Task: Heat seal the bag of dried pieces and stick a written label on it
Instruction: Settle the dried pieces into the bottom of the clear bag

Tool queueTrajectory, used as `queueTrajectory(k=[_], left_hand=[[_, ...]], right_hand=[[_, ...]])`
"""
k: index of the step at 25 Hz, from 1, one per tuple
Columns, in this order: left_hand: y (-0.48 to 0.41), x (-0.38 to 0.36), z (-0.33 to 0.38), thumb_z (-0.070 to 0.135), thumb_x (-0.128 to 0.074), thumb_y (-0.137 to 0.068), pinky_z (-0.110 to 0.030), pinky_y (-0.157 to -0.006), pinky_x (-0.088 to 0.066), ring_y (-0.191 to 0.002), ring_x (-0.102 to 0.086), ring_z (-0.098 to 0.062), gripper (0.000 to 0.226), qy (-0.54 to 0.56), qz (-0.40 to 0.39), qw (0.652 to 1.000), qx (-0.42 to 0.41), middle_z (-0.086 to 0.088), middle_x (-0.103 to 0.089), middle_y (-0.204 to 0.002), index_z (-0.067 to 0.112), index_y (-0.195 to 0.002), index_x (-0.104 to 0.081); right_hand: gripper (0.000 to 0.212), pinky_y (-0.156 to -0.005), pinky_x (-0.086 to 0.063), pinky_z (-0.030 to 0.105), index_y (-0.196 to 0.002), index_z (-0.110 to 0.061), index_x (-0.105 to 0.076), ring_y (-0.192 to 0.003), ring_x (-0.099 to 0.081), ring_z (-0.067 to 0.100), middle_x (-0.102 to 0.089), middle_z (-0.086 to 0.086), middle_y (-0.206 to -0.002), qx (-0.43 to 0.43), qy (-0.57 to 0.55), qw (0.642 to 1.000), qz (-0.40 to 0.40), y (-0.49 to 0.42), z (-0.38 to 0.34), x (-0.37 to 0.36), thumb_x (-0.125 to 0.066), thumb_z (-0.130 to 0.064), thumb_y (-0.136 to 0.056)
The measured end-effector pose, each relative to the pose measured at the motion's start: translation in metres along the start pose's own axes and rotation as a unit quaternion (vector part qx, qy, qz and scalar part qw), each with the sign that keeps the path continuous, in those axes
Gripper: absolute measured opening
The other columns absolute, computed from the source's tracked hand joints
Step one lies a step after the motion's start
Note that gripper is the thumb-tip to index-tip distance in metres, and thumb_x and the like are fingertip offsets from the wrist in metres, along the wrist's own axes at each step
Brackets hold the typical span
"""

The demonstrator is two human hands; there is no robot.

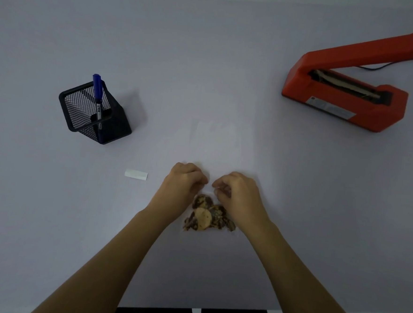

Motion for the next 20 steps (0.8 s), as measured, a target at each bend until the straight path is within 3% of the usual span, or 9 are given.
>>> queueTrajectory(k=[5, 10, 14, 20], left_hand=[[-0.004, -0.004, 0.000, 0.009, -0.068, -0.082, -0.029, -0.096, -0.031, -0.111, -0.052, -0.034, 0.038, -0.038, -0.049, 0.996, -0.063, -0.017, -0.059, -0.121, 0.001, -0.118, -0.061], [-0.026, -0.008, -0.011, 0.036, -0.069, -0.080, -0.030, -0.108, -0.021, -0.133, -0.024, -0.026, 0.074, -0.073, -0.131, 0.987, -0.055, -0.010, -0.030, -0.147, 0.011, -0.141, -0.035], [-0.043, -0.006, -0.020, 0.058, -0.072, -0.066, -0.039, -0.111, -0.023, -0.136, -0.017, -0.024, 0.103, -0.137, -0.155, 0.977, -0.051, -0.006, -0.020, -0.151, 0.017, -0.145, -0.021], [-0.059, -0.011, -0.034, 0.073, -0.070, -0.049, -0.055, -0.106, -0.018, -0.137, -0.003, -0.028, 0.127, -0.222, -0.181, 0.958, -0.008, 0.001, -0.005, -0.151, 0.028, -0.145, 0.000]], right_hand=[[0.037, -0.086, -0.036, 0.023, -0.114, -0.012, -0.059, -0.104, -0.048, 0.019, -0.053, 0.004, -0.113, 0.027, 0.049, 0.998, -0.001, -0.006, 0.000, 0.004, -0.070, -0.014, -0.078], [0.069, -0.094, -0.032, 0.038, -0.133, -0.023, -0.040, -0.122, -0.037, 0.018, -0.038, -0.005, -0.135, 0.022, 0.140, 0.989, -0.041, -0.018, 0.001, 0.007, -0.072, -0.034, -0.073], [0.099, -0.099, -0.028, 0.044, -0.141, -0.024, -0.021, -0.130, -0.025, 0.021, -0.022, -0.003, -0.145, 0.014, 0.177, 0.979, -0.103, -0.037, 0.003, 0.008, -0.078, -0.045, -0.063], [0.127, -0.107, -0.019, 0.049, -0.145, -0.023, 0.002, -0.135, -0.008, 0.031, 0.003, 0.004, -0.152, -0.010, 0.259, 0.949, -0.181, -0.055, 0.003, -0.001, -0.082, -0.050, -0.054]])
Point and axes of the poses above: each hand's wrist, its own y-axis away from the middle knuckle, its own x-axis out of the back of the hand, z = x × y, the point moved 10 cm from there along -y, towards the middle knuckle
